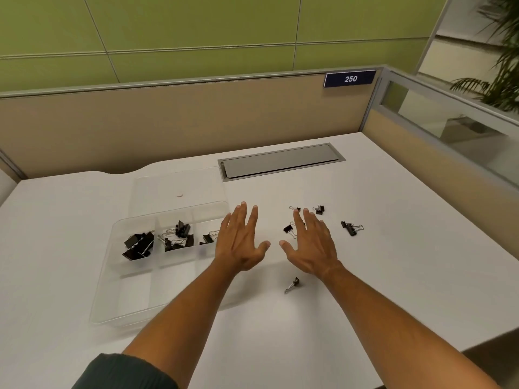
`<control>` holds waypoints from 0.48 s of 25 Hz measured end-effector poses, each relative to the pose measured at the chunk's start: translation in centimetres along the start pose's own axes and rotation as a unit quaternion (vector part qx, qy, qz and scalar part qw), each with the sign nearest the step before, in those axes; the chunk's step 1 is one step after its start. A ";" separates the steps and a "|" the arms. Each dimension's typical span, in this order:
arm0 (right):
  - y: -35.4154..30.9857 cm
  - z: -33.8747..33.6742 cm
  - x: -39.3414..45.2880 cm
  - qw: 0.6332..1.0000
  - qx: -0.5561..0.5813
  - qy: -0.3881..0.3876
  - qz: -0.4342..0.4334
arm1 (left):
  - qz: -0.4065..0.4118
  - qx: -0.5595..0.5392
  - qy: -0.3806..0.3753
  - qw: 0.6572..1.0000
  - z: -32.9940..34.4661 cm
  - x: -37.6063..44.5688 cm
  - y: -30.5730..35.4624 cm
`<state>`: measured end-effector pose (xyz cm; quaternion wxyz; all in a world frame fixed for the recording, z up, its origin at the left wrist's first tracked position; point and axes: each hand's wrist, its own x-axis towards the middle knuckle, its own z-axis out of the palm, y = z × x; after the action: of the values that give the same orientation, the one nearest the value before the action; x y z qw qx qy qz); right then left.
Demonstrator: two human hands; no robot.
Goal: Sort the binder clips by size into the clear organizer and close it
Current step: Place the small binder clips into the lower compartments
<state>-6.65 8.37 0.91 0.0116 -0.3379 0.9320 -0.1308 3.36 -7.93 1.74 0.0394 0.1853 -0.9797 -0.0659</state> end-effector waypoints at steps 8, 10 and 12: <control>6.7 -0.6 -1.3 0.999 -0.035 -0.007 0.027 | 0.038 0.014 -0.021 0.999 2.7 1.8 6.4; 8.3 -0.7 -1.4 0.999 -0.031 -0.009 0.035 | 0.040 0.015 -0.030 0.999 3.3 2.3 7.8; 9.8 -0.6 -1.4 0.999 -0.034 -0.013 0.041 | 0.040 0.020 -0.039 0.998 3.9 2.7 9.1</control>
<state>-11.80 16.67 -1.05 0.0180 -0.3013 0.9487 -0.0943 -2.84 -0.08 -0.66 0.0000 0.1441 -0.9882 -0.0516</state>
